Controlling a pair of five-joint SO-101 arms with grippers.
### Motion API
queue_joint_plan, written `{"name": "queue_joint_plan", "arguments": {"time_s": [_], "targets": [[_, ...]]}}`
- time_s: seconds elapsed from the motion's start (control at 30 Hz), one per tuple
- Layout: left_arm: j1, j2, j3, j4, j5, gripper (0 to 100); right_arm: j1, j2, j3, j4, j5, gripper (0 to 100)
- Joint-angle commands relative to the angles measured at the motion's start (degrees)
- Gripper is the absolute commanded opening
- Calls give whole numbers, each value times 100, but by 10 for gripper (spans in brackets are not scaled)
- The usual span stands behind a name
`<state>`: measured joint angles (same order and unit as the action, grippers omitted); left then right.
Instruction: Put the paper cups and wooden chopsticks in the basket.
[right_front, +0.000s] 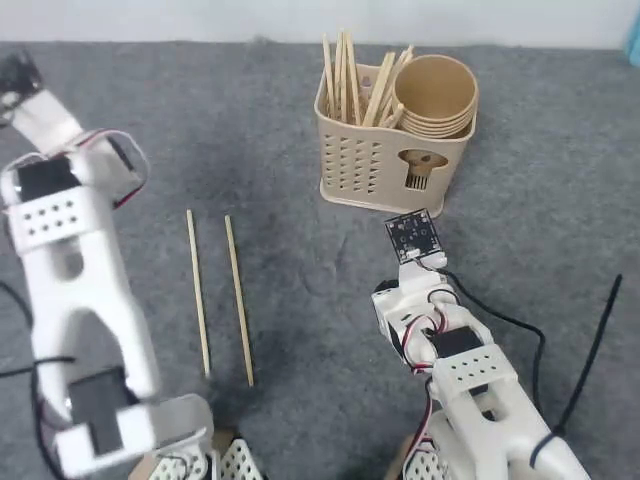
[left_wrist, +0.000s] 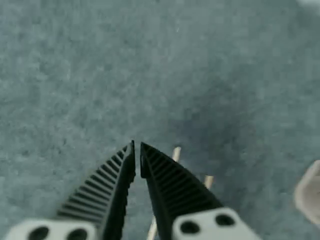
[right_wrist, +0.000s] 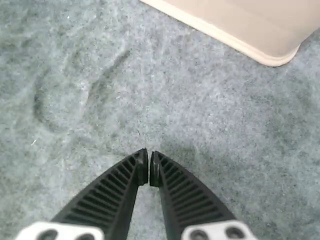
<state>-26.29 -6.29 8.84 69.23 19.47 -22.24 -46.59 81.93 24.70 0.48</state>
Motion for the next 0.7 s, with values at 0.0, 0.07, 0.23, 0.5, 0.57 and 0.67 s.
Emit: {"name": "queue_joint_plan", "arguments": {"time_s": [0.0, 0.07, 0.23, 0.5, 0.57, 0.67], "targets": [[-264, 624, -13, -62, -818, 19, 48, -84, -18, -66, 79, 22], [-246, 976, 22, -44, -879, 17, 48, -84, -18, -66, 79, 22], [-246, 1749, 505, -659, -826, 16, 40, -84, -9, -57, 70, 22], [-44, 1363, 1420, -1433, -1582, 13, 22, -84, -9, -101, 35, 22], [88, 941, 1886, -1732, -1758, 13, 31, -84, -9, -101, 35, 22], [141, 149, 2721, -2365, -1767, 13, 31, -84, -9, -101, 35, 22]]}}
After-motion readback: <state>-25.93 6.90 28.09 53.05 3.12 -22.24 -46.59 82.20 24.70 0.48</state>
